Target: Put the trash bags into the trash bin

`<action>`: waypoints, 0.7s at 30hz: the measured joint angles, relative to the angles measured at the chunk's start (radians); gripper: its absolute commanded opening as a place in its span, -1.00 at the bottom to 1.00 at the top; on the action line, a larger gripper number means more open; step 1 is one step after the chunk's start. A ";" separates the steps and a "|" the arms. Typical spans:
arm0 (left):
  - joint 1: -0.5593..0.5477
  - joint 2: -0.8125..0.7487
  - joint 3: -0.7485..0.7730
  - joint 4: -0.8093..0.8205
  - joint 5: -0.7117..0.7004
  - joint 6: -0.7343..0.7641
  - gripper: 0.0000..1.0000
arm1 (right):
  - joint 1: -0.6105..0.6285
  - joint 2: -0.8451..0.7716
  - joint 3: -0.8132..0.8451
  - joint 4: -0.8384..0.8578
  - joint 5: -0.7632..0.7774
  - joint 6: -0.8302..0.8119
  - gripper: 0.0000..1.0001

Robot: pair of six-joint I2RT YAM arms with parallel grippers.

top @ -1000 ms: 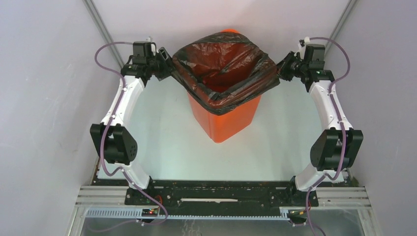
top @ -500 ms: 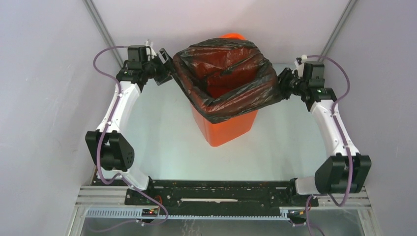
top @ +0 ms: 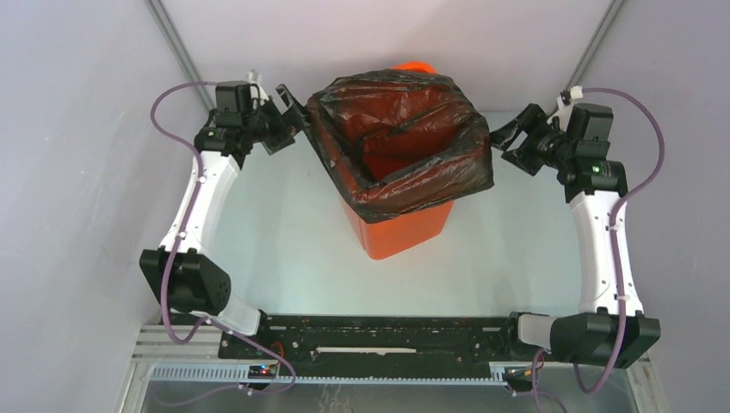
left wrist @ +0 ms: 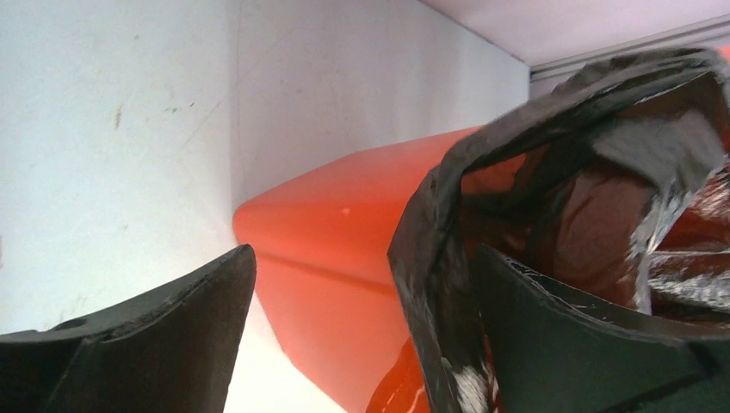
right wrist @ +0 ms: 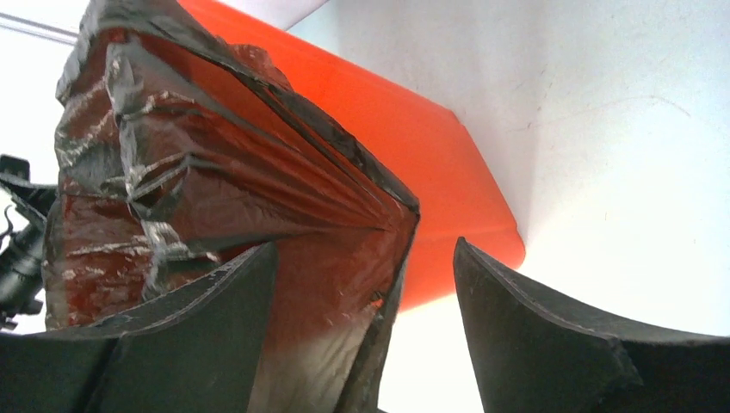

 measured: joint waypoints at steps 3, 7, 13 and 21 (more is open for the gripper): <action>-0.011 -0.025 0.004 -0.070 -0.070 0.025 1.00 | 0.002 0.046 0.045 0.007 0.008 0.002 0.65; -0.019 -0.056 0.046 -0.200 -0.181 0.089 0.99 | 0.029 0.092 0.067 0.013 0.018 0.009 0.61; -0.017 -0.230 -0.023 -0.241 -0.235 0.095 1.00 | 0.161 0.085 0.049 0.013 0.071 0.035 0.61; 0.000 -0.430 -0.172 -0.251 -0.220 0.089 1.00 | 0.407 -0.158 -0.099 -0.057 0.156 0.102 0.68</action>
